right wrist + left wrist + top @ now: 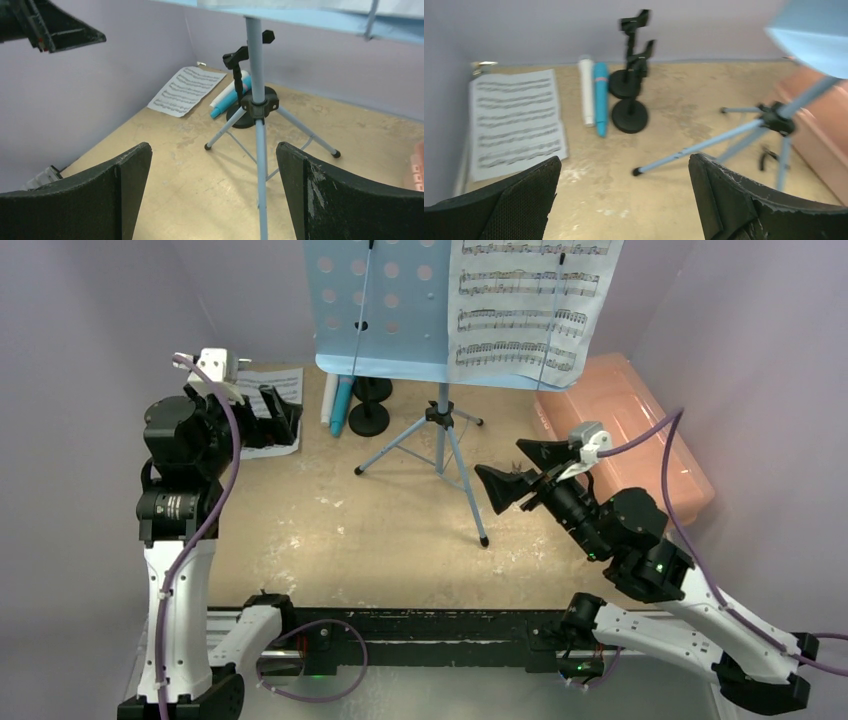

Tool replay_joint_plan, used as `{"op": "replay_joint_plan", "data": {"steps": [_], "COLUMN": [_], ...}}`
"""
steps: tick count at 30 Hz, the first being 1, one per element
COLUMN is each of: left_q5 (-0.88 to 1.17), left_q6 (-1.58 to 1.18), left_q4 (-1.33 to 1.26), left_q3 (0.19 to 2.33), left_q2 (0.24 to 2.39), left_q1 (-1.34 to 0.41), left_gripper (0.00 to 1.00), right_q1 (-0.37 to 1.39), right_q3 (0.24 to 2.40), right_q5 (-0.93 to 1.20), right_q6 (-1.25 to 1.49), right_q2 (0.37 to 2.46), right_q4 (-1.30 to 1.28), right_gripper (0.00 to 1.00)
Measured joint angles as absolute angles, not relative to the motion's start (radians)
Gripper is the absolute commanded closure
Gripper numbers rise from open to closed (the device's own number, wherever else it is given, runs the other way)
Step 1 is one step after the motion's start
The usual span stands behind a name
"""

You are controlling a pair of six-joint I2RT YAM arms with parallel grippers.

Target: Pack up the instrument practice props

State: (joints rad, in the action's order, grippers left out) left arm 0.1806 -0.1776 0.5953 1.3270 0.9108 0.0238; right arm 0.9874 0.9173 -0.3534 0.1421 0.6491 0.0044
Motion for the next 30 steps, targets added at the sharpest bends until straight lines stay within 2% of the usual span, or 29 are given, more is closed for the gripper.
{"op": "replay_joint_plan", "data": {"steps": [5,14,21,23,30], "left_q5": [0.417,0.748,0.86,0.873,0.876], "left_q6": [-0.229,-0.415,-0.554,-0.598,-0.72], "left_q4": [0.605,0.405,0.252,0.203,0.047], "left_q3": [1.388,1.457,1.49,1.49,1.491], "left_q2": [0.888,0.883,0.961,0.981,1.025], "left_q1": [0.024,0.023,0.017,0.014,-0.025], "left_gripper": [0.06,0.11,0.13,0.14,0.15], "right_q1": [0.987,0.987,0.987,0.987,0.987], "right_q3": [1.056,1.242,1.322,1.348,1.407], "right_q5": [-0.379,-0.432,-0.47,-0.484,-0.573], "right_q6": [0.142,0.141,0.115,0.105,0.076], "right_q2": [0.682,0.823,0.911,0.924,0.936], "right_q4": [-0.11,-0.213,-0.236,-0.236,-0.194], "right_gripper": [0.02,0.03,0.05,0.08,0.08]}}
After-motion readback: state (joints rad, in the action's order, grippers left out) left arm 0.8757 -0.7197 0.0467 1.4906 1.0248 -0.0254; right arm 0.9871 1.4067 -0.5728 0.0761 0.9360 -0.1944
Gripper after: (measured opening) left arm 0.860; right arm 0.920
